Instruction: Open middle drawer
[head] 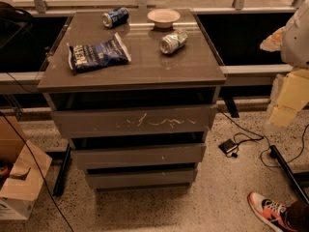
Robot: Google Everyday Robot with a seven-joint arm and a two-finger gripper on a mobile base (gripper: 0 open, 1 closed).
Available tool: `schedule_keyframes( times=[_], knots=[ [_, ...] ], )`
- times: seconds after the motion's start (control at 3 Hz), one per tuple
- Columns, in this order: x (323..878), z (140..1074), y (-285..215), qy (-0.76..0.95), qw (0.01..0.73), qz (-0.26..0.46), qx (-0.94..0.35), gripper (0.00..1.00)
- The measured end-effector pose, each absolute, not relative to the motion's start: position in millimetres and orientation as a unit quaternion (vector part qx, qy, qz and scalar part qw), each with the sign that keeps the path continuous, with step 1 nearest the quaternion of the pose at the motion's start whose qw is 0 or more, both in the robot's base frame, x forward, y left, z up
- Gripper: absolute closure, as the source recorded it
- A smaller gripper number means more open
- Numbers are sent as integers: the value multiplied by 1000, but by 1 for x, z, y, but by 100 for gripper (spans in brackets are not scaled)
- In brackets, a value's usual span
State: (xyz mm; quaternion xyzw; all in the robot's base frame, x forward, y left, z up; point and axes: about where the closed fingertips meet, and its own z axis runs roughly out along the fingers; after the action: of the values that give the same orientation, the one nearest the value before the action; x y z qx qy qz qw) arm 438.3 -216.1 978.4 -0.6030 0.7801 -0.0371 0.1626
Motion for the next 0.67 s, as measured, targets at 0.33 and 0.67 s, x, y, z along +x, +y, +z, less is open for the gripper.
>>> schedule_keyframes(
  times=[0.33, 0.67],
  knots=[
    [438, 978, -216, 780, 163, -37, -603, 0],
    [437, 954, -194, 775, 169, 12, -609, 0]
  ],
)
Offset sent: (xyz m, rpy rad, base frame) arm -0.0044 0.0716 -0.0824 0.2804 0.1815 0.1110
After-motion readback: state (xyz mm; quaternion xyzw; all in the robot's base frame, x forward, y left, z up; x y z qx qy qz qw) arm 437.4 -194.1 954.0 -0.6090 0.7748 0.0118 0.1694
